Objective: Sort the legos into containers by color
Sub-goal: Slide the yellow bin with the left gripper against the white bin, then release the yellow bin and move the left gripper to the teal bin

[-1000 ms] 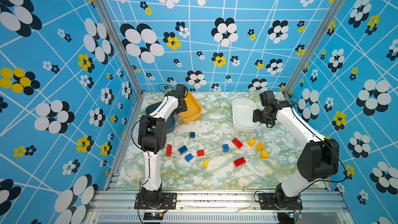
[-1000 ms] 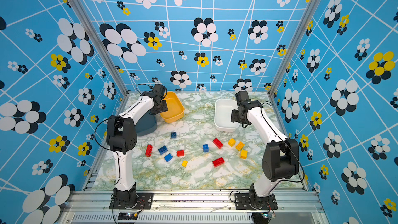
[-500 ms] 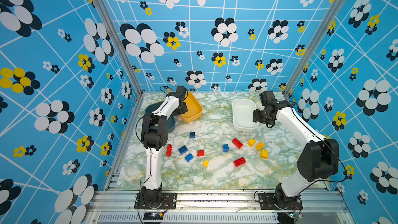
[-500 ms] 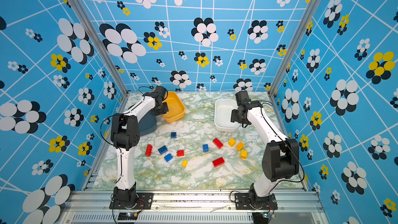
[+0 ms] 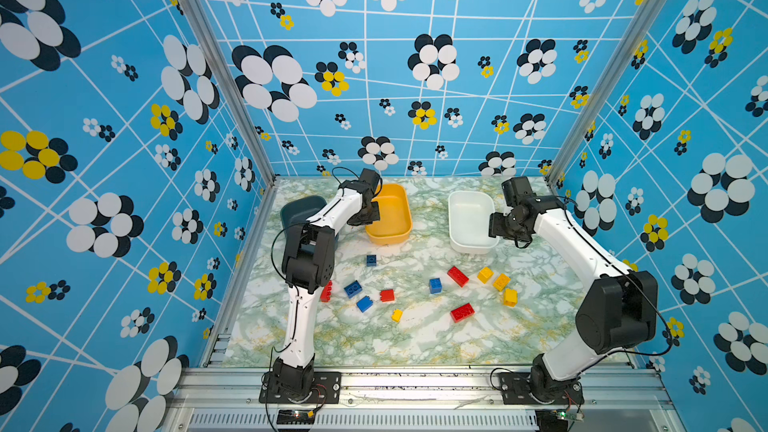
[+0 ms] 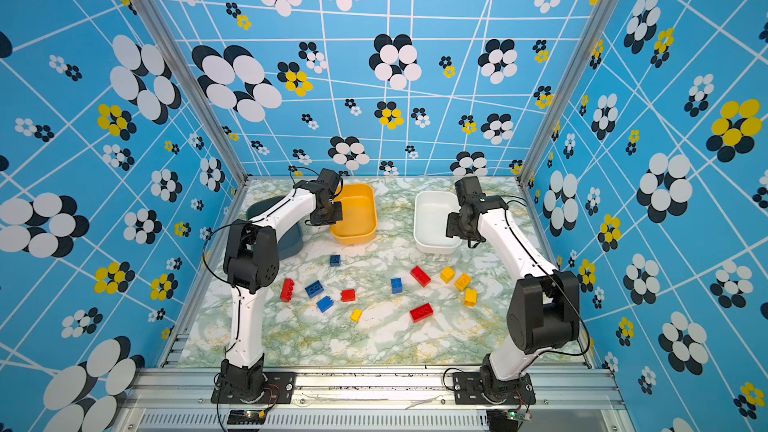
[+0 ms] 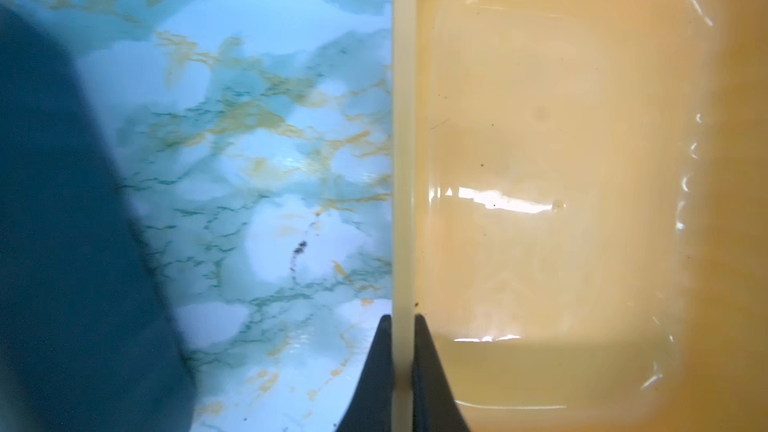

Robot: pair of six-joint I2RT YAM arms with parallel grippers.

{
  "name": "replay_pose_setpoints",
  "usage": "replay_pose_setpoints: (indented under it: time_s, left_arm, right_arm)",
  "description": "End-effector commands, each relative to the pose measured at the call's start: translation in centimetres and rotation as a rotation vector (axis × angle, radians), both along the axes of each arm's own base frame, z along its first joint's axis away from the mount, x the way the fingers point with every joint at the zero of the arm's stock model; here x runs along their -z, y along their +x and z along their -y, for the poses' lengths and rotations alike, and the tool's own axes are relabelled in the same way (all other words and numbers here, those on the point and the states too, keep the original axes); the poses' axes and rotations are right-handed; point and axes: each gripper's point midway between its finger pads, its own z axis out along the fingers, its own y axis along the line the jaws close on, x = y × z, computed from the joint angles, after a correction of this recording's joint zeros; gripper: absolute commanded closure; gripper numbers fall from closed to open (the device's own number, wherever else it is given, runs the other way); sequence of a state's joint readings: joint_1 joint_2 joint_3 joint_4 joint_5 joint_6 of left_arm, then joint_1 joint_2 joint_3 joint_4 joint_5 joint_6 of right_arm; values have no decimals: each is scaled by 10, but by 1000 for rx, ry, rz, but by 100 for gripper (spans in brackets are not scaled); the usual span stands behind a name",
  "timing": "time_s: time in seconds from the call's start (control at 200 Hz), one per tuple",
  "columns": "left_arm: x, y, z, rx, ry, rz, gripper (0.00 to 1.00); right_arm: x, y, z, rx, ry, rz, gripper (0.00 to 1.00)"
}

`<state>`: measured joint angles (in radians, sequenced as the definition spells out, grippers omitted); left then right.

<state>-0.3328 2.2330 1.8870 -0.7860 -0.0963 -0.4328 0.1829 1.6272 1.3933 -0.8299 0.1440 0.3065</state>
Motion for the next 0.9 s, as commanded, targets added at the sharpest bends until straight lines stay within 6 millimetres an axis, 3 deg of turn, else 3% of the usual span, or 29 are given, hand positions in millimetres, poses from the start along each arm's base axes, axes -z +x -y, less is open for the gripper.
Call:
replay_pose_setpoints:
  time_s: [0.0,0.17,0.38,0.575,0.894]
  left_arm:
    - [15,-24,22,86,6,-79,100]
    - [15,-29,60,172,3,-76,100]
    - [16,-29,93,221,0,-77,100]
    - [18,-25,112,218,-19,-73,100]
    - [21,-25,120,186,-35,-84,100]
  right_arm:
    - [-3,-9,-2,-12,1,-1,32]
    - [-2,-11,-2,-13,4,-3,32]
    - [-3,-13,-1,-13,5,1,32]
    - [-3,-15,-1,-11,5,1,32]
    - [-5,-15,-1,-16,5,5,31]
